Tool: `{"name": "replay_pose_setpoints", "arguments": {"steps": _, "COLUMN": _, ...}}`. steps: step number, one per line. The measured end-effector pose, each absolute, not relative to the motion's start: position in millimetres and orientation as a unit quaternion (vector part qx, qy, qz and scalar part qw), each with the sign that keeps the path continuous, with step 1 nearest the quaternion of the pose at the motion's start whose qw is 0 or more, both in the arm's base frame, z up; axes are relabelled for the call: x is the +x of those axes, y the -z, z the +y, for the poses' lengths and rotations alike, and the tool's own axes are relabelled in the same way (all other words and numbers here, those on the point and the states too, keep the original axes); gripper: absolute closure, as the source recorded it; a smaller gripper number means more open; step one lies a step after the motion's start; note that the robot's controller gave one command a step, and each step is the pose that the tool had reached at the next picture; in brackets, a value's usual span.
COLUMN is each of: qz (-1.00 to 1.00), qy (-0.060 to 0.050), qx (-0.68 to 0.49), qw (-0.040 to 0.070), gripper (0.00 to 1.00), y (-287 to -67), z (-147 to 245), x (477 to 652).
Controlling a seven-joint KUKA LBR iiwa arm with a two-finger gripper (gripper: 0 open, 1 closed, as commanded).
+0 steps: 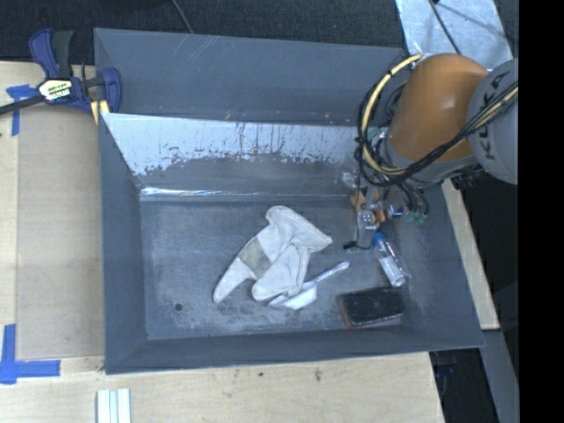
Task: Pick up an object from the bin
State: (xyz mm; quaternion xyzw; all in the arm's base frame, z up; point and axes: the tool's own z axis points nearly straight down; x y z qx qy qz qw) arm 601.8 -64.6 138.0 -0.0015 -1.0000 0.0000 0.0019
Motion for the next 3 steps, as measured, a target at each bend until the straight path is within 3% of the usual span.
{"name": "replay_pose_setpoints", "arguments": {"steps": 1, "qz": -1.000, "qy": 0.000, "qx": -0.001, "qw": -0.002, "gripper": 0.00, "y": -143, "z": -64, "x": 603.1}}
{"name": "replay_pose_setpoints", "arguments": {"steps": 2, "qz": -1.000, "qy": -0.001, "qx": 0.010, "qw": -0.006, "gripper": 0.00, "y": -103, "z": -54, "x": 609.4}}
{"name": "replay_pose_setpoints", "arguments": {"steps": 3, "qz": -0.999, "qy": 0.000, "qx": 0.034, "qw": 0.001, "gripper": 0.00, "y": -72, "z": -28, "x": 609.9}}
